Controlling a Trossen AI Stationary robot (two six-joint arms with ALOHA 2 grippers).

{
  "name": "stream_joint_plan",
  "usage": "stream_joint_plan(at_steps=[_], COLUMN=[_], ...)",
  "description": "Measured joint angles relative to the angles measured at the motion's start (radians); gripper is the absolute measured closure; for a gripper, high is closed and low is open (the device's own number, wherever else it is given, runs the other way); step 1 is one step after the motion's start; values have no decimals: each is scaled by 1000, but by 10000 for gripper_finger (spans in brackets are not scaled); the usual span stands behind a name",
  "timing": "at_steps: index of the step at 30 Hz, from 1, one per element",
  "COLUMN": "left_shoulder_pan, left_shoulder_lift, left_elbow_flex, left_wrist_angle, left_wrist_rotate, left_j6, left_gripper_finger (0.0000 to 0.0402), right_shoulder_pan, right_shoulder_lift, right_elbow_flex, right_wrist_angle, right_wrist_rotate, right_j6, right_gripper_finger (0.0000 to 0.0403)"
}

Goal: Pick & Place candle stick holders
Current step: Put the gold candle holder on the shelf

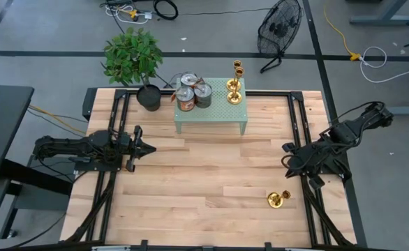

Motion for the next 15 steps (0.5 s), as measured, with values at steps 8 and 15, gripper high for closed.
stream_joint_plan(at_steps=[8,15], left_shoulder_pan=[0,0], left_shoulder_lift=[0,0], left_elbow_flex=[0,0], left_wrist_angle=[0,0], left_wrist_rotate=[0,0], left_j6=[0,0], left_gripper_finger=[371,371], right_shoulder_pan=[1,1], right_shoulder_lift=[0,0], right_elbow_flex=[0,0], right_wrist_angle=[1,22], right_wrist_rotate=[-3,-6], right_j6=[-35,-52], right_gripper_finger=[289,225])
